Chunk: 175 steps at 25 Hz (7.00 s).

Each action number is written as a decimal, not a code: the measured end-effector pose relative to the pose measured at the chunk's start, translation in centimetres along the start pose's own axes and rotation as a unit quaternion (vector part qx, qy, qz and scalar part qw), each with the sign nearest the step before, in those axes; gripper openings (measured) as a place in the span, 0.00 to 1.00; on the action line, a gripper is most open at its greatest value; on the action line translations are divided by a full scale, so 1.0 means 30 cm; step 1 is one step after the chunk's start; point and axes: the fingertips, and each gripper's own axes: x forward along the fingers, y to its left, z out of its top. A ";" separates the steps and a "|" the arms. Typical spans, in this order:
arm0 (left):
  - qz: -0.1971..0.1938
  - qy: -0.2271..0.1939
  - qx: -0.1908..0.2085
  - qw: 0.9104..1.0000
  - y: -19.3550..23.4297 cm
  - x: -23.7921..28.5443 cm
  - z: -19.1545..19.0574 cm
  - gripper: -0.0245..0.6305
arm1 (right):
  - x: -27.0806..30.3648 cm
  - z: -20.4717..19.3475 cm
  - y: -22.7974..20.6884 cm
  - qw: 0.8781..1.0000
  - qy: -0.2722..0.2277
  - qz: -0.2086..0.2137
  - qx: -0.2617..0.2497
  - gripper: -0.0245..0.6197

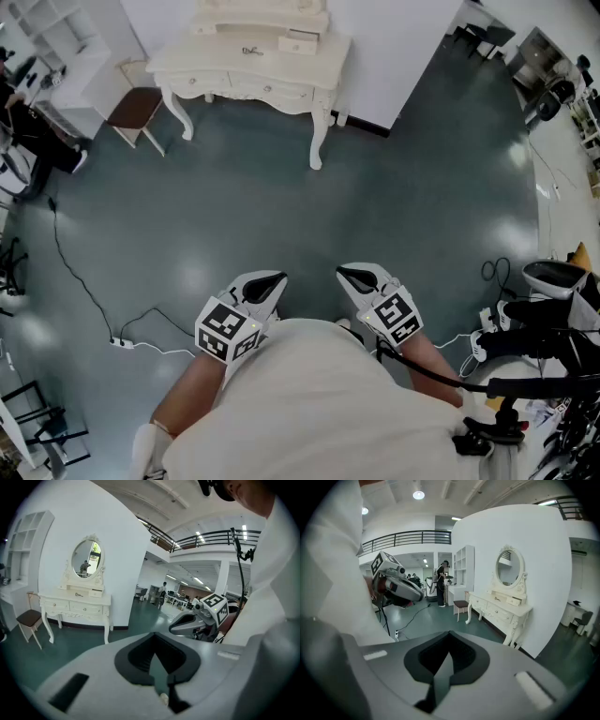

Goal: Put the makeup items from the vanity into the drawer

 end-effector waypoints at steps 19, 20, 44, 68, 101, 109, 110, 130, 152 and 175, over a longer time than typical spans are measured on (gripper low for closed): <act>0.017 -0.019 -0.020 0.999 0.445 -0.376 -0.053 0.04 | 0.470 0.295 0.209 1.000 0.009 0.012 -0.007 0.04; 0.018 -0.019 -0.022 0.999 0.454 -0.383 -0.062 0.04 | 0.480 0.299 0.215 1.000 0.008 0.012 -0.006 0.05; 0.104 0.006 -0.022 0.994 1.390 0.170 0.551 0.04 | 1.259 0.718 -0.825 0.995 -0.027 0.092 -0.020 0.06; 0.009 -0.010 0.006 1.000 2.424 0.208 0.963 0.04 | 2.035 1.189 -1.325 1.000 -0.002 -0.015 0.019 0.04; 0.171 -0.014 -0.066 0.983 2.809 0.508 1.287 0.04 | 2.799 1.091 -2.361 0.984 0.133 -0.010 -0.122 0.17; 0.197 -0.013 -0.068 0.978 2.841 0.519 1.315 0.04 | 2.828 1.088 -2.388 0.983 0.135 -0.007 -0.123 0.07; 0.196 -0.012 -0.066 0.978 2.843 0.522 1.320 0.04 | 2.821 1.098 -2.385 0.984 0.131 -0.007 -0.122 0.07; 0.090 -0.011 -0.008 0.996 2.792 0.790 1.439 0.04 | 2.329 1.306 -2.504 0.989 0.075 -0.043 -0.119 0.06; 0.095 0.001 -0.002 0.995 2.785 0.919 1.476 0.04 | 2.267 1.006 -2.915 0.983 0.152 -0.064 -0.076 0.06; 0.115 0.009 -0.013 0.993 2.841 0.928 1.470 0.04 | 2.400 0.851 -2.967 0.973 0.223 -0.027 -0.047 0.06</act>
